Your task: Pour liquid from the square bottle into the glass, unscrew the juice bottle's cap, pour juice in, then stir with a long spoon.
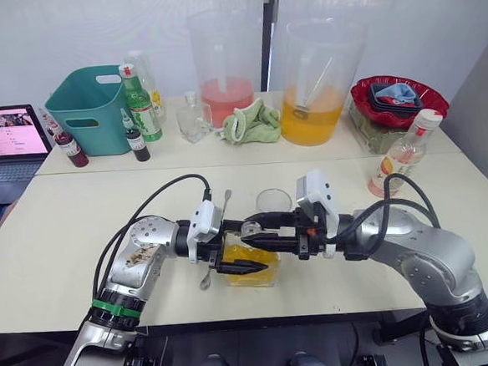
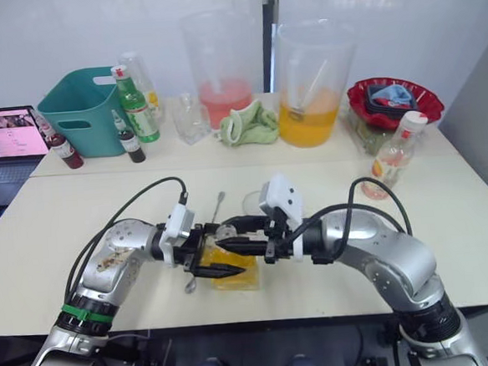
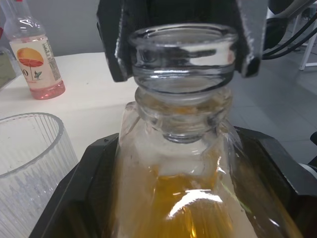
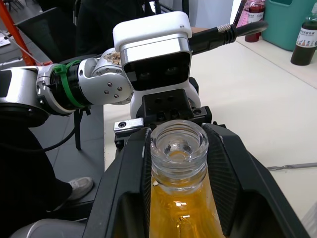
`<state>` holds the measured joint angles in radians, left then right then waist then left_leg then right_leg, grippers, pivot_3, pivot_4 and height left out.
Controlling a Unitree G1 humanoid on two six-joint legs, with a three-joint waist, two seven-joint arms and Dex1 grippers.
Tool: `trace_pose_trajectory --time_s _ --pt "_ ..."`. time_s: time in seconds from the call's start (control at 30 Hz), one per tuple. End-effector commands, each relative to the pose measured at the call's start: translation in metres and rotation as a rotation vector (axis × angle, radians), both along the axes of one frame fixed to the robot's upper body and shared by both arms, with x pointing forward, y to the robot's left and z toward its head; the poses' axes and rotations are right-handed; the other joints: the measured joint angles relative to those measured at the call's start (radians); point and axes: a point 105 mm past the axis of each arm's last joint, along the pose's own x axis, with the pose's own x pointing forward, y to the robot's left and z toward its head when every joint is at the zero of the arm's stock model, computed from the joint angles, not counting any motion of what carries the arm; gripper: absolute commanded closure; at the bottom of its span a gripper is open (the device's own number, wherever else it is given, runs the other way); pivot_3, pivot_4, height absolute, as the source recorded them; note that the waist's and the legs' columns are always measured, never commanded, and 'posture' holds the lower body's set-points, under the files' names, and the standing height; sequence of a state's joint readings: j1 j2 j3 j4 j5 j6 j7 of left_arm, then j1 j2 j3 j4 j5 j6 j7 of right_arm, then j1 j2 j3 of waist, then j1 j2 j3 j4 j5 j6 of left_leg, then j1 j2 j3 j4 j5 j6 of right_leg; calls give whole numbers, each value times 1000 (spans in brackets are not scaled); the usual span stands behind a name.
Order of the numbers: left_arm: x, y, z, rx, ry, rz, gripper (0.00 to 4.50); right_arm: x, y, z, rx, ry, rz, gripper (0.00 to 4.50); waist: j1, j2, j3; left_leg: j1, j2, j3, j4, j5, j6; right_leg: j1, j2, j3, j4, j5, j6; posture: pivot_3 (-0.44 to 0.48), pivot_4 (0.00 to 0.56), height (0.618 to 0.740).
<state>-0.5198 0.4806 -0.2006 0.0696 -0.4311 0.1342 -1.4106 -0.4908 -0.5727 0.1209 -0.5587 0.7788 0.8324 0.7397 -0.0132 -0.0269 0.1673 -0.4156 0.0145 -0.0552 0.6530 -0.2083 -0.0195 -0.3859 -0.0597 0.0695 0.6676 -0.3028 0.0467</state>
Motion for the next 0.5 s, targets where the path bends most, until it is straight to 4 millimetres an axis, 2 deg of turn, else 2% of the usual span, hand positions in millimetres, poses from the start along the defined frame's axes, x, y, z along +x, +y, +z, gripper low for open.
trace_pose_trajectory --time_s 0.03,0.33,0.5 --pt "-1 5 -20 93 22 6 1533 -11 -5 50 148 -148 30 3436 0 0 0 0 0 0 0 0 0 0 0 0 0 0 0 0 150 740" --pt "-1 5 -22 98 27 2 1533 -14 -11 66 219 -165 12 3436 -1 1 -3 2 0 0 -1 0 0 2 0 0 -1 0 0 0 150 740" --pt "-1 5 -21 99 26 1 1533 -13 -21 64 201 -178 -36 3436 -1 2 -3 2 0 0 -1 0 0 2 0 0 -1 0 0 0 150 740"
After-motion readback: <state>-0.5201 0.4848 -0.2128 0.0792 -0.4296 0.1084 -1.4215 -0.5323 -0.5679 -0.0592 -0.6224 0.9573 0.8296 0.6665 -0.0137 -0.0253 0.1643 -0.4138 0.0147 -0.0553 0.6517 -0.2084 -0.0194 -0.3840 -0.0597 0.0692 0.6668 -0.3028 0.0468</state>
